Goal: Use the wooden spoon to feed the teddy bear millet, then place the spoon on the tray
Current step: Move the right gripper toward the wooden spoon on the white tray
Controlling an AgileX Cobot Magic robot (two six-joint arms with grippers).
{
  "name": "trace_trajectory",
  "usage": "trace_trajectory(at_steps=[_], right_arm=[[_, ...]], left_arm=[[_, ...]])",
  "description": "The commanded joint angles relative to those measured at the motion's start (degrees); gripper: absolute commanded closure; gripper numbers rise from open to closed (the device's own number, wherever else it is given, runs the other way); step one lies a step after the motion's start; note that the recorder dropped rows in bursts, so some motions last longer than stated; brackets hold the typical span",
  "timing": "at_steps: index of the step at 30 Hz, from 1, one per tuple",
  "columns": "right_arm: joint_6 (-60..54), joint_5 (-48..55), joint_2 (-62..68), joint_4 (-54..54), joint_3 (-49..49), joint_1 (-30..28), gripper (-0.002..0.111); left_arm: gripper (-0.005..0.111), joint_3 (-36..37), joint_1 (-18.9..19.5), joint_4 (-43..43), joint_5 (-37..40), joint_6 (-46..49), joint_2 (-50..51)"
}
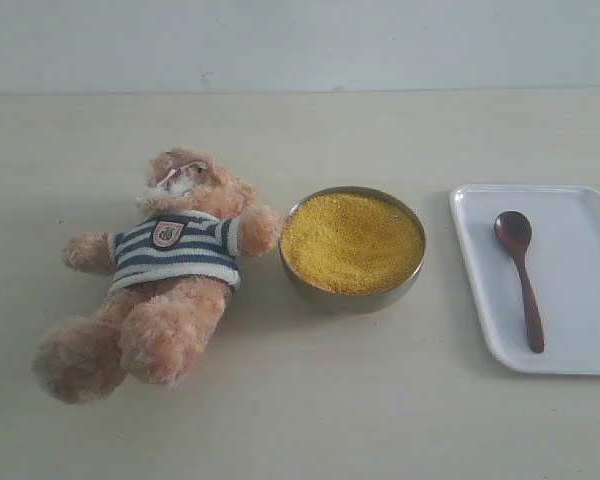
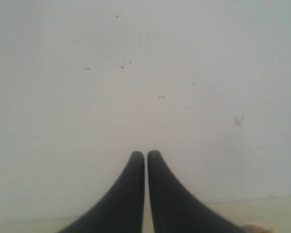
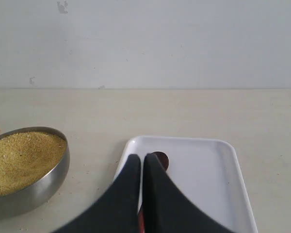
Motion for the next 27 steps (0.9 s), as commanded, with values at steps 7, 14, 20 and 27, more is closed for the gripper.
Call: trace_trajectory(at_steps=[7,14,20,27], right_arm=[[-0.08,-0.33,-0.31,-0.26,-0.07,-0.2,0.107],[-0.08,-0.33,-0.31,-0.26,-0.07,-0.2,0.107],[0.88,-10.15,-0.31,2.45,-0.07,-0.2,0.107],[21.87,-19.11,-0.31,14.82,-0.07,-0.09,0.107]], left_arm=[[0.103,-0.22,-0.38,-0.25,-0.73,-0.2,-0.11],[0.103,-0.22,-0.38,-0.25,-0.73,-0.2,-0.11],[0.103,-0.22,-0.38,-0.25,-0.73,-0.2,-0.11],[0.103,-0.22,-0.38,-0.25,-0.73,-0.2,-0.11]])
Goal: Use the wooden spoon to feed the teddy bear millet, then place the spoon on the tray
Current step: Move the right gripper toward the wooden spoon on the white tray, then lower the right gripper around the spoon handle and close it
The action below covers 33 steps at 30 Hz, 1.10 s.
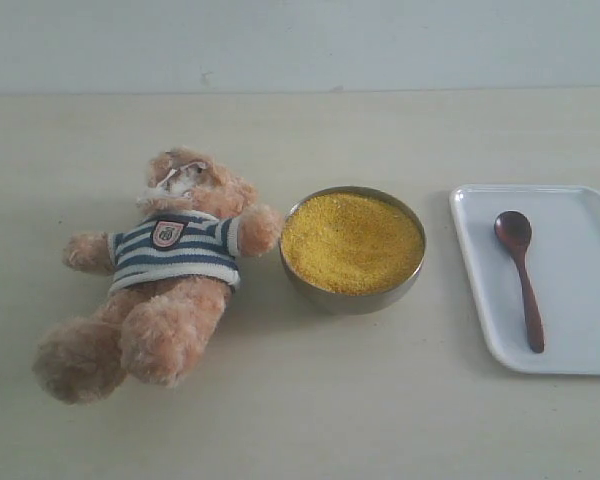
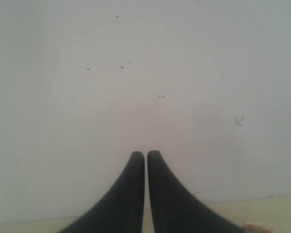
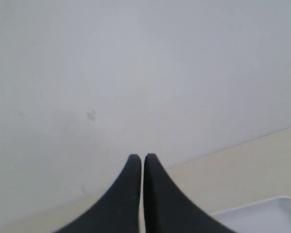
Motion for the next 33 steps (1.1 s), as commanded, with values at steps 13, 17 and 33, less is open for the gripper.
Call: trace_trajectory(at_steps=[13,17,33], right_arm=[[-6.33,49.71,19.49,-8.96,-32.93,-0.09,0.107],[-16.34,55.58,37.85,-6.02,-36.96,-0.09,0.107],[-23.84,40.15,87.15,2.04,-44.9,-0.09,0.047]], left_arm=[[0.103,-0.22,-0.38,-0.25,-0.73,-0.2,-0.11],[0.103,-0.22,-0.38,-0.25,-0.73,-0.2,-0.11],[0.103,-0.22,-0.38,-0.25,-0.73,-0.2,-0.11]])
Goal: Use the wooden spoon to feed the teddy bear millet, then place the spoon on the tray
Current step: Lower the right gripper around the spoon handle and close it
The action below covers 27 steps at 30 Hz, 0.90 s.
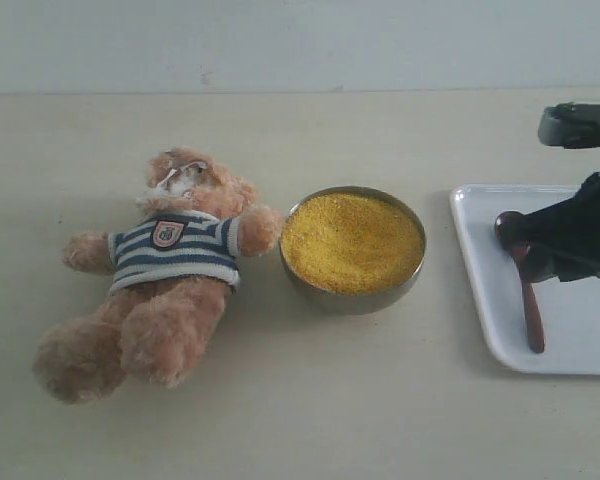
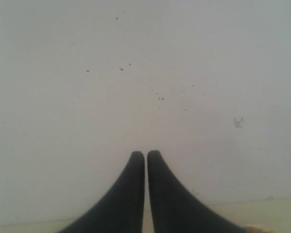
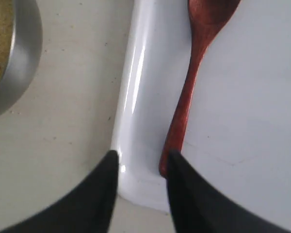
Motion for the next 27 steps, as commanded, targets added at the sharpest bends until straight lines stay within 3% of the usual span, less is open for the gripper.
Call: trace_trajectory(at_steps=[1,7,27], right_arm=[[1.95,-1.69,6.44,-0.41,-3.02,-0.09,0.046],[1.53,-2.1,11.83,-0.75,-4.53,-0.09,0.066],[9.64,-6.13,14.28,-11.02,-4.63,-0.09,0.066]], left_arm=[[0.103,-0.22,-0.38,-0.25,-0.22,-0.2,-0.11],[0.103,-0.22,-0.38,-0.25,-0.22,-0.2,-0.11],[0.103,-0.22,-0.38,-0.25,-0.08,-0.2,-0.11]])
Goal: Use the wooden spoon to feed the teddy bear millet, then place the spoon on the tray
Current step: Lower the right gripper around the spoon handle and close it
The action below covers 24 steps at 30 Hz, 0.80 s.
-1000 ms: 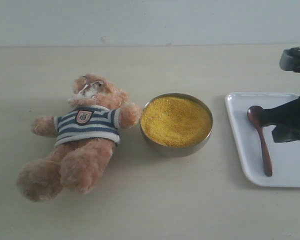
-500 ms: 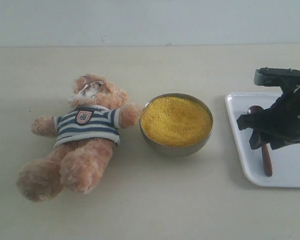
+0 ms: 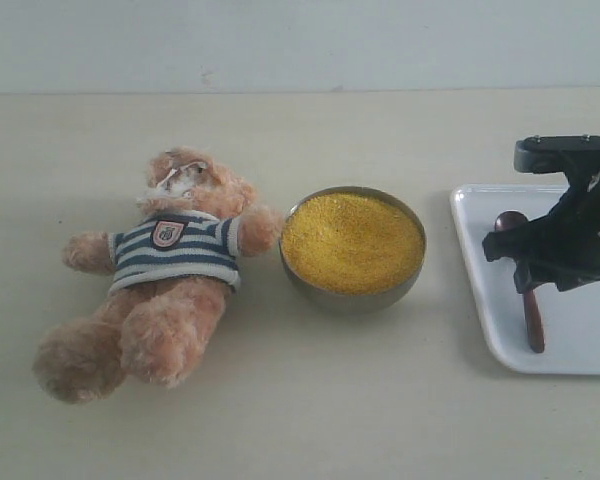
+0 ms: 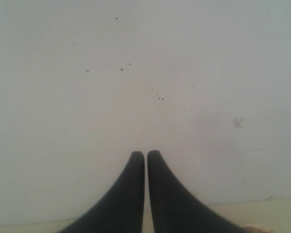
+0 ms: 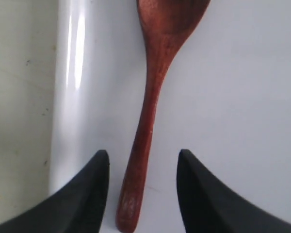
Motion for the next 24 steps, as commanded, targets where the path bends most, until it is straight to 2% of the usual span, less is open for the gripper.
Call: trace_trajectory(at_steps=[1,16,24], right_arm=[[0.7,-0.93,0.14,-1.02,-0.31,-0.09,0.066],[0.7,0.83,0.26,-1.38,-3.41,-0.09,0.066],[0.7,8.41,0.26,-1.09,-3.19,-0.09,0.066]], left_arm=[[0.103,-0.22,-0.38,-0.25,-0.08,-0.2,-0.11],[0.103,-0.22,-0.38,-0.25,-0.2,-0.2,-0.11],[0.103,-0.22,-0.38,-0.25,-0.2,-0.2,-0.11]])
